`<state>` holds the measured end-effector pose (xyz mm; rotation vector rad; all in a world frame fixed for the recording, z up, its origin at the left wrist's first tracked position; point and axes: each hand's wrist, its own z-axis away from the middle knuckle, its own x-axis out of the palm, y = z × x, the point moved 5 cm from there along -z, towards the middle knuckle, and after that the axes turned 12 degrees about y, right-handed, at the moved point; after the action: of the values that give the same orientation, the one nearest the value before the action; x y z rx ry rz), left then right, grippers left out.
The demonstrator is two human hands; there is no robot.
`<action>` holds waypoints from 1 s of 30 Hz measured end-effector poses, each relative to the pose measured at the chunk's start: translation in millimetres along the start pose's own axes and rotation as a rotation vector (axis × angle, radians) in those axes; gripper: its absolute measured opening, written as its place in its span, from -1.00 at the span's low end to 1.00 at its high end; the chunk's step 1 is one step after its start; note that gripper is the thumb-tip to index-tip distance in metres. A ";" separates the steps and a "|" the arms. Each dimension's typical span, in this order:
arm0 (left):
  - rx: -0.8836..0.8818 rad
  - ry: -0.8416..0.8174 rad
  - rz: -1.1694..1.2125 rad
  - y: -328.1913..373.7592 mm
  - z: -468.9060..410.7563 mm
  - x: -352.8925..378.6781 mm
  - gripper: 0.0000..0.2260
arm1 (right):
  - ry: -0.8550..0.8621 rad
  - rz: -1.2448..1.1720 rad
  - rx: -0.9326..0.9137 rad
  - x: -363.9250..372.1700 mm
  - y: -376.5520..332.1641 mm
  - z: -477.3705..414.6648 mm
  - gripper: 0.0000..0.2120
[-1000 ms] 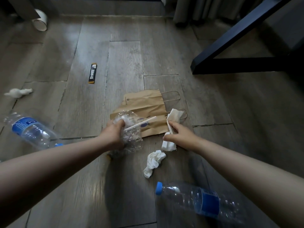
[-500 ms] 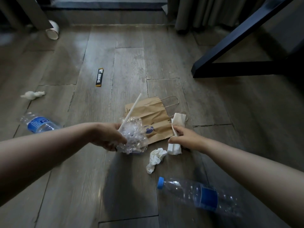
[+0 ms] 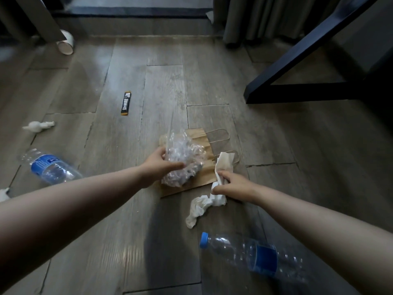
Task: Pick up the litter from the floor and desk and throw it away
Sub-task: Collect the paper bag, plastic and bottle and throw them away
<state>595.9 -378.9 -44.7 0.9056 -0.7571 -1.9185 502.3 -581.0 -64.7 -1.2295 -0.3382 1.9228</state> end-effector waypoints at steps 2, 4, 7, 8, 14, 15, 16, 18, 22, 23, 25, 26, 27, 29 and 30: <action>-0.016 0.050 -0.195 -5.0 -6.7 2.7 -0.20 | 0.021 -0.027 0.003 -1.7 2.7 -2.4 -0.30; 0.021 0.203 -0.507 -6.3 -12.5 0.0 -0.03 | 0.071 -0.084 -0.017 -4.8 3.9 -5.4 -0.40; 0.054 0.380 -0.721 -4.3 -19.0 -4.4 0.07 | 0.171 -0.145 -0.014 -9.2 7.5 -10.7 -0.51; 0.040 0.388 -0.690 -6.1 -21.9 -4.3 0.08 | 0.186 -0.171 0.011 -9.6 9.8 -12.4 -0.54; 0.021 0.307 -0.587 -17.4 -32.1 11.4 0.07 | 0.301 -0.322 0.118 -9.3 21.4 -16.5 -0.56; 0.030 0.315 -0.604 -17.1 -32.9 12.8 0.06 | 0.381 -0.263 0.129 -13.0 24.7 -16.0 -0.55; 0.037 0.323 -0.623 -16.4 -33.7 14.2 0.05 | 0.446 -0.195 0.152 -16.6 28.3 -14.8 -0.53; 0.061 0.340 -0.681 -14.3 -34.1 16.8 0.04 | 0.478 -0.121 0.197 -19.5 34.4 -14.0 -0.42; 0.090 0.343 -0.756 -13.9 -33.9 21.5 0.03 | 0.387 -0.095 0.195 -16.2 31.1 -14.8 -0.21; 0.089 0.339 -0.760 -15.0 -34.5 20.8 0.02 | 0.388 -0.074 0.192 -14.8 29.1 -14.9 -0.25; 0.083 0.329 -0.747 -17.3 -35.6 17.7 0.00 | 0.427 -0.030 0.173 -14.9 25.9 -15.6 -0.50; 0.081 0.323 -0.734 -18.0 -36.0 16.2 -0.01 | 0.455 -0.027 0.166 -17.0 24.5 -14.8 -0.64; 0.079 0.317 -0.721 -18.9 -35.9 15.0 -0.01 | 0.484 -0.035 0.166 -20.4 24.1 -13.6 -0.74; 0.075 0.305 -0.706 -19.3 -35.4 13.5 -0.02 | 0.558 -0.073 0.178 -32.7 24.7 -11.1 -0.81; 0.075 0.301 -0.700 -19.3 -35.7 12.4 -0.02 | 0.611 -0.108 0.170 -41.2 23.5 -10.0 -0.82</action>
<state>612.0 -386.8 -83.1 1.6185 -0.3490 -2.2635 507.4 -628.6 -57.6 -1.5675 0.0782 1.3658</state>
